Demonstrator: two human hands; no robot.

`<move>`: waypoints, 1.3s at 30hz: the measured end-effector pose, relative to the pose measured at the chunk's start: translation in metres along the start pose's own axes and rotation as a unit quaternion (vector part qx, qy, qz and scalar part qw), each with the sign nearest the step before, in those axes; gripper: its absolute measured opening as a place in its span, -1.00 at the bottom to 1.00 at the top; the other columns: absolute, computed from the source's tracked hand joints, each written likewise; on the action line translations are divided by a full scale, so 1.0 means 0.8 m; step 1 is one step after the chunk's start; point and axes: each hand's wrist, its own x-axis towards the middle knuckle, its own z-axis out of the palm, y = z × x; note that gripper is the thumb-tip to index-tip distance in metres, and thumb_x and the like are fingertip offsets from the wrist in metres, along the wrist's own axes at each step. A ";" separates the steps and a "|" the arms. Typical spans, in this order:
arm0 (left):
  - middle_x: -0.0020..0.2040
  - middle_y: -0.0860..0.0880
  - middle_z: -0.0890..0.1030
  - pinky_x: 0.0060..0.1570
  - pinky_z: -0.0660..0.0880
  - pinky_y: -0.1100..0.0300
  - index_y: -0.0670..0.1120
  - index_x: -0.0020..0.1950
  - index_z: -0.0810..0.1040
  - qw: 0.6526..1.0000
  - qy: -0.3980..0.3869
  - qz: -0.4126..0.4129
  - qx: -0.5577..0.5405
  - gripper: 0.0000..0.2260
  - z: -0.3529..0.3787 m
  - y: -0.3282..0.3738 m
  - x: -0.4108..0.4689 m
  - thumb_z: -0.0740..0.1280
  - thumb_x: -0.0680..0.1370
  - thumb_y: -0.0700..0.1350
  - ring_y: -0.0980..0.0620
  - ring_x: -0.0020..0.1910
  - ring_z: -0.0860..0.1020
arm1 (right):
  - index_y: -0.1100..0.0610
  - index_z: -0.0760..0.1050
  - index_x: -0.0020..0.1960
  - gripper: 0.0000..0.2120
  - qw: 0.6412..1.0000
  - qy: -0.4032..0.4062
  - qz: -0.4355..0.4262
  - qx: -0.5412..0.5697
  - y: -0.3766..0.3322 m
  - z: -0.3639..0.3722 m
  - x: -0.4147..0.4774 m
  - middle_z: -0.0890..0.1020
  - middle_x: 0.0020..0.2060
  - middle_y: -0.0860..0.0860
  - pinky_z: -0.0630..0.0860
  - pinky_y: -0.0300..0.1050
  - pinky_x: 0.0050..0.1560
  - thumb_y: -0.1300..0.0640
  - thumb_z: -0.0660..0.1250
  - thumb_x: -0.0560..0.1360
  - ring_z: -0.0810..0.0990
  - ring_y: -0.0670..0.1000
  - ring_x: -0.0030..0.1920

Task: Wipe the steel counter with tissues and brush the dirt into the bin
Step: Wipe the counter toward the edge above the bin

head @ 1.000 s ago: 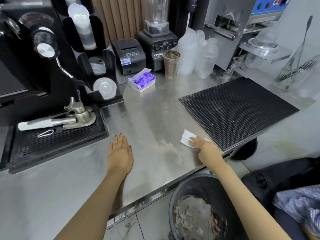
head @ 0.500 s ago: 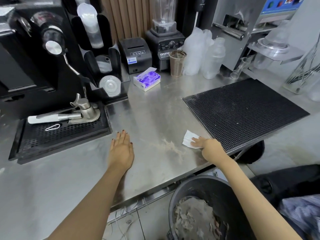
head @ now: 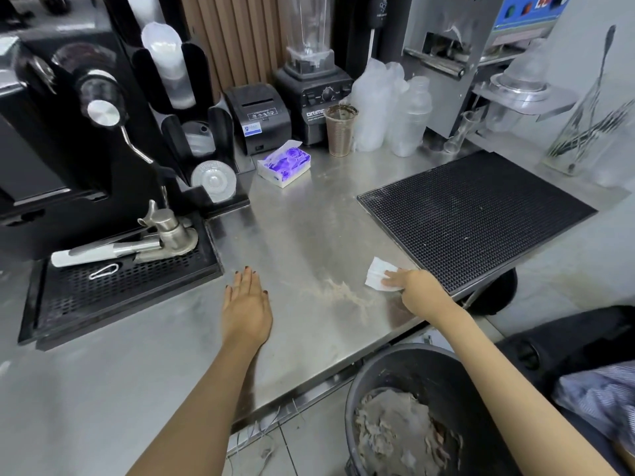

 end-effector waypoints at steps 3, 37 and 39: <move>0.54 -0.05 -0.01 0.47 -0.15 0.11 -0.15 0.52 0.01 1.000 -0.001 -0.001 -0.011 -0.55 0.002 -0.002 0.001 -0.09 0.63 -0.09 0.01 0.52 -0.09 | 0.10 0.38 0.35 -0.61 0.993 0.119 -0.001 0.002 -0.034 -0.004 -0.007 0.41 0.37 0.04 0.35 -0.22 0.24 0.28 0.18 0.54 0.44 0.04 0.31; 0.54 -0.02 -0.01 0.47 -0.15 0.18 -0.14 0.51 0.01 0.988 -0.021 0.147 -0.035 -0.56 -0.012 -0.080 -0.002 -0.05 0.63 -0.12 0.06 0.51 -0.08 | 0.17 0.24 0.41 -0.55 0.983 0.141 -0.007 0.121 -0.239 0.100 0.019 0.20 0.48 0.07 0.04 -0.08 0.45 0.34 0.07 0.52 0.07 0.07 0.49; 0.54 -0.02 0.00 0.46 -0.15 0.18 -0.14 0.51 0.02 0.988 -0.018 0.146 -0.037 -0.56 -0.013 -0.079 -0.002 -0.05 0.63 -0.12 0.05 0.51 -0.08 | 0.15 0.24 0.41 -0.54 0.986 0.135 -0.002 0.102 -0.229 0.107 0.023 0.20 0.47 0.05 0.01 -0.08 0.46 0.32 0.08 0.52 0.10 0.06 0.48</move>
